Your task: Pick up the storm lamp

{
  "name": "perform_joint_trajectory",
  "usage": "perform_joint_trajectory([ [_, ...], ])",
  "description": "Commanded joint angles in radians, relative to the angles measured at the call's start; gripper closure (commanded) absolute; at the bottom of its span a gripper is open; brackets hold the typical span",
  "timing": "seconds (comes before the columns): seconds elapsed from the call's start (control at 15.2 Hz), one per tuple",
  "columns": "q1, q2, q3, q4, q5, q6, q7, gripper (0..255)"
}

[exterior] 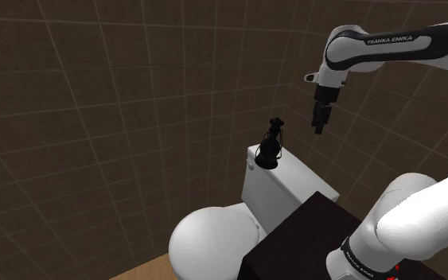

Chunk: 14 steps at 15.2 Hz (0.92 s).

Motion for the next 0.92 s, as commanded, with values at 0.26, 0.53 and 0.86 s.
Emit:
perform_joint_trajectory([
  [0.26,0.059,0.235,-0.165,0.125,0.056,0.098,-0.328,0],
  [0.53,0.085,0.435,-0.253,0.241,0.166,0.135,-0.569,0],
  [0.86,0.04,0.714,-0.279,0.429,0.354,0.122,-0.867,0],
])
